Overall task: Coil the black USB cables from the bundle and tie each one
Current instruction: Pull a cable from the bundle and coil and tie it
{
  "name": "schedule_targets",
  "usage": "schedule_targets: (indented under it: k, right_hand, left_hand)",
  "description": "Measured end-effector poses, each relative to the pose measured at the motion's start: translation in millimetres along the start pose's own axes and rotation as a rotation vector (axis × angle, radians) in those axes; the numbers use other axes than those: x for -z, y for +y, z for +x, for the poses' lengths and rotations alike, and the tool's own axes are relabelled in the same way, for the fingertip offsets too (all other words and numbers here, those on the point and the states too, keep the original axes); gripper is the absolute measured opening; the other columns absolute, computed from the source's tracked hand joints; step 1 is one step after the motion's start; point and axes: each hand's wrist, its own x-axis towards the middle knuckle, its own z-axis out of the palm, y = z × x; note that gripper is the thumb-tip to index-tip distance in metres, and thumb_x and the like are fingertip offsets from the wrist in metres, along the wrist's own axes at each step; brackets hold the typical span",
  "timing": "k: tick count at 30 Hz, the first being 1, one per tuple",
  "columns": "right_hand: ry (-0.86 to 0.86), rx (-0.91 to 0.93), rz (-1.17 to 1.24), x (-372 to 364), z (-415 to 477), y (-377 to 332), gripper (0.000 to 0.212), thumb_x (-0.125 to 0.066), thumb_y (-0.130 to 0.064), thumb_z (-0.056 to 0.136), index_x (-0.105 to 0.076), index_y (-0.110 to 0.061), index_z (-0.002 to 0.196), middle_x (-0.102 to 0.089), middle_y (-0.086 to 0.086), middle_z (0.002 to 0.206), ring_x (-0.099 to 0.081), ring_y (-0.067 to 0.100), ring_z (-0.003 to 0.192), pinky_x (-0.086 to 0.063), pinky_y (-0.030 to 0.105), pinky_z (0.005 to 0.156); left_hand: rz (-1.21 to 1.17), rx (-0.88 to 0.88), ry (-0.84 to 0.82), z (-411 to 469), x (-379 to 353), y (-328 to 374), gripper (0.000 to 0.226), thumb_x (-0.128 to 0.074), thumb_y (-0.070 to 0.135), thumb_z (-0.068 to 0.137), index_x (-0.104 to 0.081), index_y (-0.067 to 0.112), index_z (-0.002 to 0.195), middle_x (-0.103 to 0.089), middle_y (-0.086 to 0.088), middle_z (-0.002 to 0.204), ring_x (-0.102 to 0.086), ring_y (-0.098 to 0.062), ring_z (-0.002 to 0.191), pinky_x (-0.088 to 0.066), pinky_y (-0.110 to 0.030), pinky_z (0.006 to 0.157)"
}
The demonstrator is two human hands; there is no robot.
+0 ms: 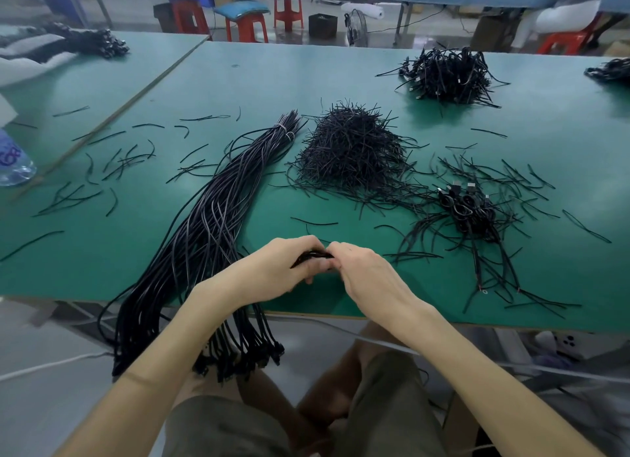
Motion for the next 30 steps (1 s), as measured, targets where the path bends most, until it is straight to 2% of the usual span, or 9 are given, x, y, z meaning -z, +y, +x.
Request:
schedule_targets:
  k: [3,6,12,17,20,22,24,26,30]
  right_hand:
    - [-0.024,-0.042,0.064,0,4,-1,0.013,-0.042,-0.005,0.103,-0.054,-0.01,0.1,-0.067,0.009,0.104,-0.064,0.032,0.092,-0.052,0.047,0.078]
    - [-0.012,-0.082,0.129,3,7,-2,0.019,-0.041,-0.008,0.104,-0.048,-0.018,0.09,-0.069,0.008,0.096,-0.063,0.03,0.081,-0.052,0.049,0.073]
    - [-0.061,-0.177,0.308,11,11,2,0.031,-0.044,-0.024,0.107,-0.052,-0.022,0.076,-0.06,0.001,0.072,-0.051,0.018,0.064,-0.042,0.035,0.062]
    - [-0.121,-0.211,0.371,18,11,3,0.026,-0.047,-0.025,0.106,-0.066,-0.012,0.094,-0.069,-0.003,0.078,-0.058,0.012,0.062,-0.051,0.032,0.069]
    - [-0.032,-0.182,0.367,27,16,9,0.019,-0.056,-0.032,0.103,-0.068,-0.019,0.1,-0.072,-0.003,0.091,-0.067,0.015,0.081,-0.053,0.038,0.084]
    - [0.146,-0.176,0.262,35,20,20,0.017,-0.06,-0.039,0.1,-0.069,-0.025,0.103,-0.068,-0.01,0.102,-0.06,0.012,0.099,-0.04,0.037,0.096]
    - [0.394,-0.237,0.131,46,20,34,0.018,-0.061,-0.042,0.098,-0.067,-0.027,0.107,-0.062,-0.013,0.106,-0.05,0.011,0.107,-0.023,0.031,0.092]
    - [0.582,-0.345,0.133,54,18,48,0.021,-0.063,-0.035,0.098,-0.061,-0.022,0.114,-0.06,-0.008,0.107,-0.049,0.017,0.11,-0.021,0.032,0.09]
    - [0.411,-0.503,-0.27,46,11,65,0.039,-0.069,-0.04,0.094,-0.056,-0.013,0.119,-0.054,0.011,0.12,-0.042,0.032,0.117,-0.029,0.045,0.098]
  left_hand:
    - [0.363,-0.039,0.054,-2,0,2,0.035,-0.062,0.042,0.099,-0.056,0.029,0.13,-0.053,0.012,0.106,-0.059,-0.012,0.091,-0.049,-0.034,0.081]
    - [0.592,-0.077,0.15,0,-7,7,0.033,-0.05,0.042,0.105,-0.052,0.021,0.13,-0.048,0.004,0.106,-0.058,-0.022,0.084,-0.039,-0.031,0.068]
    - [0.607,-0.142,0.211,2,-21,6,0.033,-0.046,-0.001,0.094,-0.051,0.012,0.123,-0.039,-0.001,0.099,-0.04,-0.019,0.078,-0.031,-0.028,0.068]
    - [0.597,-0.128,0.264,4,-33,5,0.019,-0.047,0.0,0.092,-0.051,0.012,0.107,-0.037,0.002,0.092,-0.05,-0.024,0.079,-0.032,-0.03,0.067]
    - [0.567,-0.099,0.372,6,-35,1,0.007,-0.048,0.011,0.103,-0.049,0.013,0.096,-0.038,0.003,0.084,-0.045,-0.02,0.067,-0.027,-0.03,0.06]
    - [0.554,-0.056,0.451,4,-34,-3,0.02,-0.042,0.021,0.109,-0.045,0.014,0.089,-0.037,0.006,0.077,-0.036,-0.015,0.058,-0.025,-0.031,0.056]
    - [0.548,-0.007,0.485,1,-31,-8,0.029,-0.035,0.025,0.111,-0.037,0.016,0.083,-0.032,0.008,0.07,-0.029,-0.01,0.052,-0.018,-0.03,0.05]
    - [0.527,0.044,0.496,-2,-30,-12,0.032,-0.03,0.027,0.111,-0.034,0.017,0.082,-0.032,0.007,0.069,-0.028,-0.009,0.051,-0.014,-0.028,0.047]
    - [0.429,0.069,0.502,1,-30,-10,0.033,-0.025,0.033,0.111,-0.034,0.016,0.083,-0.035,0.004,0.071,-0.033,-0.014,0.051,-0.017,-0.028,0.048]
